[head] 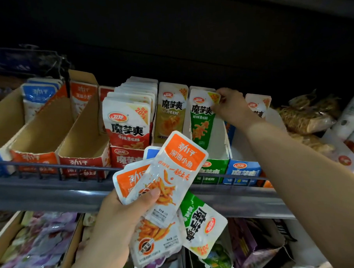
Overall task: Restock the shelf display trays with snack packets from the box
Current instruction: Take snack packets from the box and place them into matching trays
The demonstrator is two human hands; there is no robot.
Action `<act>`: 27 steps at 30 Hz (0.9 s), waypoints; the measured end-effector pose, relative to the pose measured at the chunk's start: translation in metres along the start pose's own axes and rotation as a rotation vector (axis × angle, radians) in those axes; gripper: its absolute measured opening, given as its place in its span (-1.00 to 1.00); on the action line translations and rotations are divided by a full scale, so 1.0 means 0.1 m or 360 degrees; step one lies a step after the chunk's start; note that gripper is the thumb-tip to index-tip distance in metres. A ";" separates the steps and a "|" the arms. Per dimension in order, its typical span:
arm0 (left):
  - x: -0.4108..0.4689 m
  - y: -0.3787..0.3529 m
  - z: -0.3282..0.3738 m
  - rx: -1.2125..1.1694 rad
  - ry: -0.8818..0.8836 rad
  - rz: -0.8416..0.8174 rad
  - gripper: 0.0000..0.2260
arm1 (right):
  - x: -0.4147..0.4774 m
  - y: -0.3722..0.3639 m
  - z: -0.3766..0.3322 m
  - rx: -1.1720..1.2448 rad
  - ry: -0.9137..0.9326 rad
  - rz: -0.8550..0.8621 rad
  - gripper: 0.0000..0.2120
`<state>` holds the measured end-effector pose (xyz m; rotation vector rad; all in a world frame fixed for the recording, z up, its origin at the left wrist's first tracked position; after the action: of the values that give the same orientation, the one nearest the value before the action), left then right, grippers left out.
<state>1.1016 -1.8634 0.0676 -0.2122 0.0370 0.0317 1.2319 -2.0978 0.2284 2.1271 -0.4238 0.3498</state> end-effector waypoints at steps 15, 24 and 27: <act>-0.09 -0.16 0.02 -0.0183 0.0112 -0.0111 -0.72 | -0.01 0.21 0.08 -0.0064 -0.0211 0.0377 -0.59; -0.05 -0.09 0.00 -0.0219 0.0102 -0.0067 -0.83 | -0.18 0.41 0.01 0.0212 -0.0143 0.0713 -0.66; -0.05 -0.07 -0.01 -0.0245 0.0106 -0.0061 -0.89 | -0.41 0.45 -0.24 0.0382 0.0064 0.0612 -0.81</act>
<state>1.0972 -1.8709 0.0687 -0.3679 0.0973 -0.0107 1.1742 -2.0950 0.2578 2.2597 -0.8047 0.6910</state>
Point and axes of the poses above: each hand's wrist, its own x-axis towards the middle knuckle, its own y-axis out of the back of the hand, z = x × y, the point moved 9 cm from there along x, towards the middle knuckle, and after that the axes turned 4 degrees about -y, right-handed, at the moved point
